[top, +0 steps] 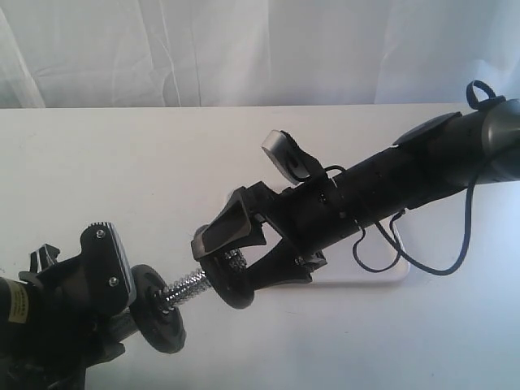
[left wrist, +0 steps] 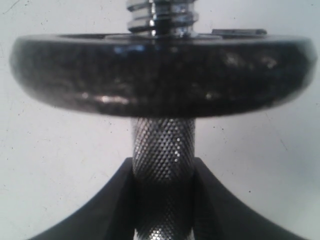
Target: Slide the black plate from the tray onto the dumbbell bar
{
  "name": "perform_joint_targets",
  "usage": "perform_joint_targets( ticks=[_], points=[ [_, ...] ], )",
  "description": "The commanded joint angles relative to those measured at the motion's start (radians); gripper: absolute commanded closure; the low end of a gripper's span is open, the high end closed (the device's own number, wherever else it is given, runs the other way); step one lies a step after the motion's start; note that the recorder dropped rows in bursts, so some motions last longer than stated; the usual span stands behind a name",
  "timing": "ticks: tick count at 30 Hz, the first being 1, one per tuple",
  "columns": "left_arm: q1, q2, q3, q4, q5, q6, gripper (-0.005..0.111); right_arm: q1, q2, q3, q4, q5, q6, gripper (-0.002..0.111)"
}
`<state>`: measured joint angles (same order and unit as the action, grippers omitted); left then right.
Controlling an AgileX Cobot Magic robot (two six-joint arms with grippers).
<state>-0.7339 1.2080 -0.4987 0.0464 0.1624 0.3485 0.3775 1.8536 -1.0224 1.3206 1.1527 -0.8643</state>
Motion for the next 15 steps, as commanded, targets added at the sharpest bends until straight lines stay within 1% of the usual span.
perform_joint_targets(
  ticks=[1,11,15],
  points=[
    [-0.007,-0.033,-0.033,-0.016,-0.379,-0.013,0.107,0.003,-0.017,0.000,0.093,0.068,-0.007,0.108],
    [-0.007,-0.031,-0.033,-0.016,-0.446,-0.013,0.107,0.003,-0.011,0.000,0.119,0.068,-0.024,0.108],
    [-0.007,-0.001,-0.033,-0.016,-0.461,-0.013,0.107,0.005,-0.011,0.000,0.129,0.068,-0.031,0.108]
  ],
)
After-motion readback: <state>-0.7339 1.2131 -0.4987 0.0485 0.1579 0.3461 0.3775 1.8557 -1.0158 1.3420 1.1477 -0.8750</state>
